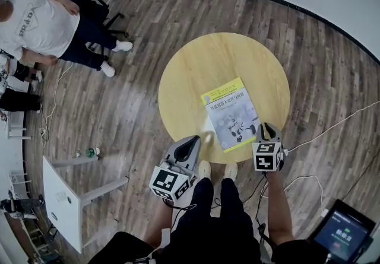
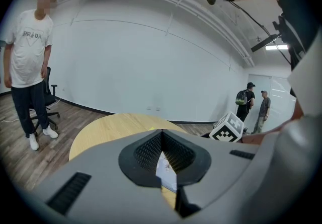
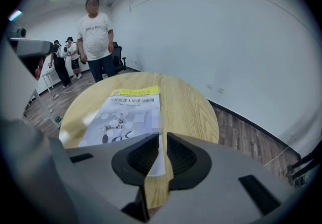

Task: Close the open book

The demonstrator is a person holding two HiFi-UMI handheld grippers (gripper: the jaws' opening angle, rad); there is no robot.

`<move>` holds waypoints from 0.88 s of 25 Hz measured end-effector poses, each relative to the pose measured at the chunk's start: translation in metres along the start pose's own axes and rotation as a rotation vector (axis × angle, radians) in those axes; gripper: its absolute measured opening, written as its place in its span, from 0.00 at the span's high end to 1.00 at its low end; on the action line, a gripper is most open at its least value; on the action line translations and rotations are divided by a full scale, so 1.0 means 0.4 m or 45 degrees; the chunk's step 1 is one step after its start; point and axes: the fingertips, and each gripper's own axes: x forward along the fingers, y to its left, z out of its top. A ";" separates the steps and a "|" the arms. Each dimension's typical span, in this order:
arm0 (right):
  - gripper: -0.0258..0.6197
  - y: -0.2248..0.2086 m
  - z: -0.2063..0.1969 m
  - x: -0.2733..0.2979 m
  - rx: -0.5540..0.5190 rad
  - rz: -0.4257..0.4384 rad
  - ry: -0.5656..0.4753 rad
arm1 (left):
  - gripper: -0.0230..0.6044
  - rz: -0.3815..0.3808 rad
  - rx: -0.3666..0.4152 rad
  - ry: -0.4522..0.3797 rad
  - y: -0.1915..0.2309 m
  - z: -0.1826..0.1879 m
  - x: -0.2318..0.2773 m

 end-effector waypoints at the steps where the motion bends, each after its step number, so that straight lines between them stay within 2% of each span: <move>1: 0.88 0.003 0.016 -0.010 -0.001 0.004 -0.036 | 0.97 0.002 0.004 -0.009 -0.001 0.006 -0.002; 10: 0.88 0.076 0.166 -0.134 0.067 0.079 -0.249 | 0.97 0.019 0.048 -0.087 -0.012 0.078 -0.058; 15: 0.88 0.108 0.274 -0.227 0.090 0.096 -0.376 | 0.97 0.033 0.097 -0.169 -0.011 0.161 -0.100; 19: 0.88 0.138 0.367 -0.341 0.105 0.132 -0.518 | 0.97 0.072 0.141 -0.248 -0.011 0.239 -0.158; 22: 0.89 0.157 0.447 -0.444 0.127 0.152 -0.676 | 0.97 0.104 0.203 -0.309 -0.011 0.303 -0.202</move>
